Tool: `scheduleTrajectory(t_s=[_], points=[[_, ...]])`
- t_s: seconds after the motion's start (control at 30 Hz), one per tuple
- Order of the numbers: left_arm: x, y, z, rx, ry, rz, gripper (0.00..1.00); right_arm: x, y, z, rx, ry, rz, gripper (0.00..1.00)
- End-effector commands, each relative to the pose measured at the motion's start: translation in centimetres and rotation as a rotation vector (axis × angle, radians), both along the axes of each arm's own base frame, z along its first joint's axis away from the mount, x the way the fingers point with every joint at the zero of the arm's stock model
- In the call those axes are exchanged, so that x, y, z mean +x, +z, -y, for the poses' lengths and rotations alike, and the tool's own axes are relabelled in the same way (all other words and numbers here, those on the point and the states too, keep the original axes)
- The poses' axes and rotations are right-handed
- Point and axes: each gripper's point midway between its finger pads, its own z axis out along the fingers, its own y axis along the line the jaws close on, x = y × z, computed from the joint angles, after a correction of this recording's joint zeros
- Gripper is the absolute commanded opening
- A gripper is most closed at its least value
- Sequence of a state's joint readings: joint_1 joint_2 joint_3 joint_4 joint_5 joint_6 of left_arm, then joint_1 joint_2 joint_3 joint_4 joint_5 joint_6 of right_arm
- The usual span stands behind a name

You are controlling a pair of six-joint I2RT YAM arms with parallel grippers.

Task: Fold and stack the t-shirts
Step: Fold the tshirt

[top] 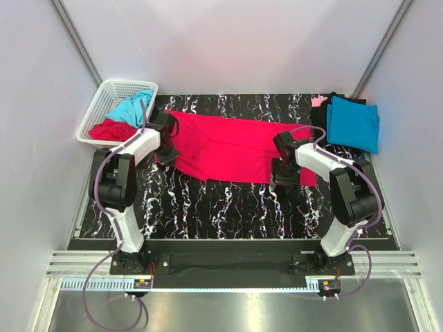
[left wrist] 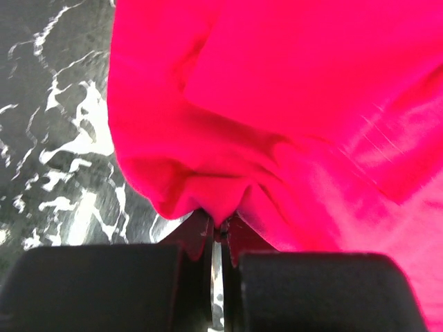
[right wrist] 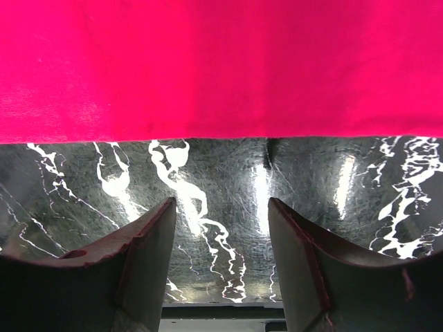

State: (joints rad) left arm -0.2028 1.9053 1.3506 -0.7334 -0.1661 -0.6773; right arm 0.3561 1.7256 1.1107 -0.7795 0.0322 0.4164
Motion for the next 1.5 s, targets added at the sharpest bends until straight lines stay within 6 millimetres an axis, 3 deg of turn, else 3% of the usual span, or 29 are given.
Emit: scheduleTrajectory(t_s=[0.0,0.13,0.33,0.4,0.47,0.6,0.67,0.73,0.87,1.0,1.13,1.27,1.4,1.47], points=[[0.4,4.6,0.7,-0.055,-0.023,0.115,0.00,1.0,0.6,-1.2,0.023,0.007,0.028,0.62],[-0.4,7.9,1.1,-0.096,-0.025,0.188,0.00,1.0,0.5,-1.5,0.022,0.011,0.027,0.62],[-1.7,10.1,2.6,-0.182,-0.102,0.227,0.02,1.3,0.8,-2.3,0.031,0.023,0.036,0.61],[-2.0,9.8,3.3,-0.215,-0.146,0.227,0.18,1.5,0.8,-2.6,0.036,0.025,0.036,0.61],[-2.0,9.1,3.3,-0.212,-0.169,0.220,0.46,1.4,0.8,-2.8,0.037,0.032,0.032,0.61],[-2.1,7.8,3.0,-0.192,-0.163,0.202,0.68,1.2,0.4,-3.4,0.035,0.043,0.021,0.61],[-2.4,7.1,2.5,-0.173,-0.142,0.186,0.71,1.0,0.3,-3.5,0.030,0.050,0.018,0.60],[-3.1,6.5,2.0,-0.150,-0.110,0.160,0.71,1.0,0.2,-3.5,0.027,0.049,0.016,0.60],[-4.4,6.2,-1.3,-0.003,0.005,0.170,0.71,0.9,-0.1,-3.5,0.019,0.055,0.011,0.60],[-5.9,5.9,-3.3,0.083,0.083,0.158,0.69,0.6,-0.5,-3.4,0.006,0.053,0.002,0.60],[-5.8,4.4,-3.4,0.099,0.087,0.113,0.57,0.5,-0.8,-3.4,-0.001,0.054,-0.007,0.59],[-5.1,3.2,-3.2,0.101,0.085,0.080,0.37,0.5,-0.9,-3.3,-0.009,0.057,-0.006,0.58],[-4.3,2.2,-2.9,0.102,0.091,0.045,0.27,0.6,-0.7,-3.1,-0.019,0.060,0.000,0.58],[-3.8,2.0,-2.8,0.104,0.099,0.042,0.27,0.5,-0.6,-3.0,-0.022,0.063,-0.001,0.58]])
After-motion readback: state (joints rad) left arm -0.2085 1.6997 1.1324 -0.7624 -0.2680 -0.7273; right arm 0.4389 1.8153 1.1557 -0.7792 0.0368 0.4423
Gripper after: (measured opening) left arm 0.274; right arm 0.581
